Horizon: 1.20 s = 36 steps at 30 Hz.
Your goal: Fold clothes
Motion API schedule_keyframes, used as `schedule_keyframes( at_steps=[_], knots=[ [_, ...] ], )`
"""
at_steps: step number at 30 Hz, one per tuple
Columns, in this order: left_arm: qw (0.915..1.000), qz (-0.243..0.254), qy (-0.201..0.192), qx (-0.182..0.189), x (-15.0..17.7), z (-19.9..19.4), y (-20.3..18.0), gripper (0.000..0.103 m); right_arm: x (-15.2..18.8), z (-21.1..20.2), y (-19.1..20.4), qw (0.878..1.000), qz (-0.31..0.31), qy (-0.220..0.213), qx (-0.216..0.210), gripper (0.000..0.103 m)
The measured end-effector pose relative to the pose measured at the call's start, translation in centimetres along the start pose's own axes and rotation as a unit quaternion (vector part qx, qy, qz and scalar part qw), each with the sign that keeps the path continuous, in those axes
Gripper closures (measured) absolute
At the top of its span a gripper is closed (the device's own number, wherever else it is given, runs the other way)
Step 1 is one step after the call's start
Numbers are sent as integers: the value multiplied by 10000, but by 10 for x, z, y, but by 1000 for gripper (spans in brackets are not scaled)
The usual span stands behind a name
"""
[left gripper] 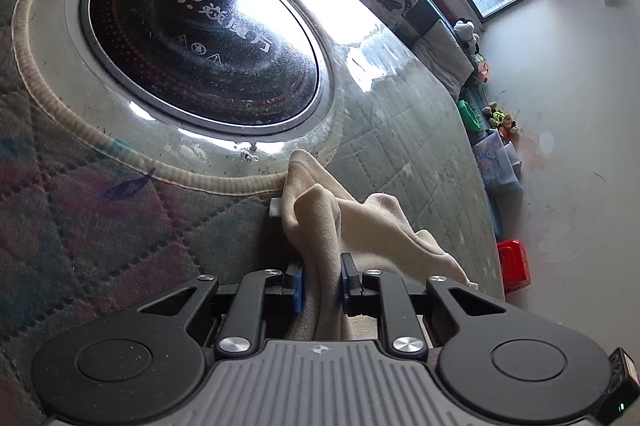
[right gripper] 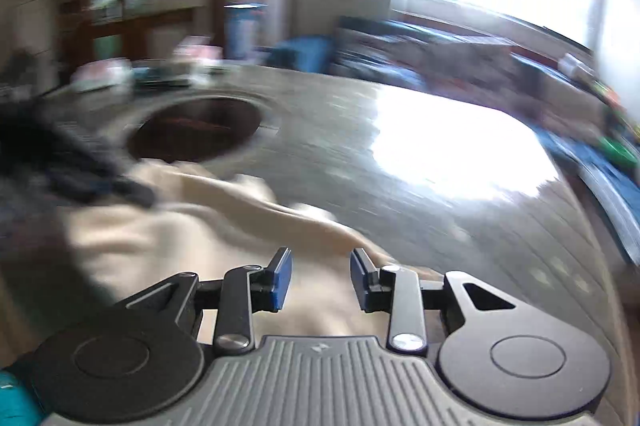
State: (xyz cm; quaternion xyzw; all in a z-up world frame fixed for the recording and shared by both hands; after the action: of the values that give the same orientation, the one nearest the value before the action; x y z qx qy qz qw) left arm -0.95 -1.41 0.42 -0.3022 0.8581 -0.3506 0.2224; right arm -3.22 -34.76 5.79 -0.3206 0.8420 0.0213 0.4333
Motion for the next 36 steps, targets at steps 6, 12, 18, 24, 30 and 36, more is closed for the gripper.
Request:
schedule_keyframes(
  at_steps=[6, 12, 18, 24, 30, 36],
  knots=[
    [9998, 169, -57, -96, 0, 2, -4, 84, 31, 20, -42, 9942, 1035, 271, 95, 58],
    [9993, 314, -109, -184, 1, 5, -9, 84, 41, 32, -45, 9909, 1331, 162, -135, 63],
    [9974, 640, -260, -189, 0, 2, -26, 85, 32, 33, -41, 9898, 1411, -45, -173, 93],
    [9933, 1110, -331, 3, -3, 13, -67, 87, 13, 10, -54, 9910, 1264, -418, 169, 93],
    [9880, 1497, -294, 237, -1, 39, -109, 87, 0, 1, -85, 9883, 1188, -577, 759, 94],
    [9847, 1709, -184, 279, 1, 72, -143, 87, -4, 4, -118, 9837, 1238, -541, 1184, 94]
  ],
)
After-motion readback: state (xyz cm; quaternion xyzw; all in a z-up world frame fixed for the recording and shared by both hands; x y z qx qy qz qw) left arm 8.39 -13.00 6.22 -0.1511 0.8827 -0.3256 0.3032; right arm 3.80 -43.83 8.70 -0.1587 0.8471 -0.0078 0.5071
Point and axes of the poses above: each gripper's, at about its wrist camera, not at the fingertips, and z roughly the way its jaws point, y to its left, x to its underside, the point moved 1 cm from there along z, roughly the way its jaws point, and after that the axes turned 15 degrees about -z, right-handed, at the moved point
